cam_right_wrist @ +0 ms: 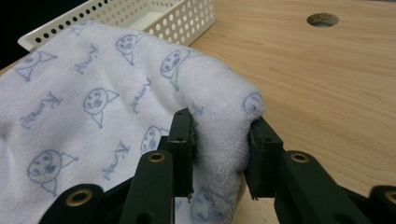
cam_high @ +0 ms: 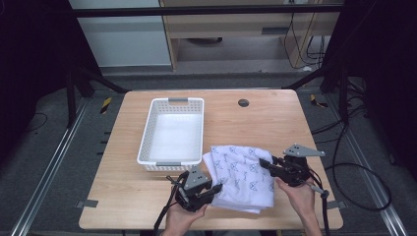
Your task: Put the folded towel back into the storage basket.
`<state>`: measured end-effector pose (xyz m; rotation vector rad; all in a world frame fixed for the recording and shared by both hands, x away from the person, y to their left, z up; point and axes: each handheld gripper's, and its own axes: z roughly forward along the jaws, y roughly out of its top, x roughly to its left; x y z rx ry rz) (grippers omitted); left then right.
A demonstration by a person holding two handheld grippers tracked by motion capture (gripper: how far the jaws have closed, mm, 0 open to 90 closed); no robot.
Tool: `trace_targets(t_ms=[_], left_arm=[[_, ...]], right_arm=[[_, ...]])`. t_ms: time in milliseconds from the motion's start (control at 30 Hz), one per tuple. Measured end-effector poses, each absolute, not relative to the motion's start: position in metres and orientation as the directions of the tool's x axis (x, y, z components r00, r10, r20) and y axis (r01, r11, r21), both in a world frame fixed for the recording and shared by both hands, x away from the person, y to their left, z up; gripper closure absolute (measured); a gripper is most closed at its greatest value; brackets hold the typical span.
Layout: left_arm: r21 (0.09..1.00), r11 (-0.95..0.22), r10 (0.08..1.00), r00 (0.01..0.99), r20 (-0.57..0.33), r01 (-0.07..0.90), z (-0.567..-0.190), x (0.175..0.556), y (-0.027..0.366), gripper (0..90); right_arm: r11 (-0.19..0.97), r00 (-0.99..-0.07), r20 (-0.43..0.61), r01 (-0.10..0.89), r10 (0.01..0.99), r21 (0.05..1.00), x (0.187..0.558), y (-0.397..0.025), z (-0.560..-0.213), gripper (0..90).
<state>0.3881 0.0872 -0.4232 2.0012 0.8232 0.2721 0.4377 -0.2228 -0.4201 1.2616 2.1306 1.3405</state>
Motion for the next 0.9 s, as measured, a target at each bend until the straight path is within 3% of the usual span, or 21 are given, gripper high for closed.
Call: trace_targets(t_ms=[900], left_arm=[[0.869, -0.295, 0.669, 0.735, -0.109, 0.398, -0.394, 0.389, 0.105, 75.4]], right_arm=[[0.162, -0.573, 0.123, 0.42, 0.81, 0.893, 0.443, -0.204, -0.385, 67.8]])
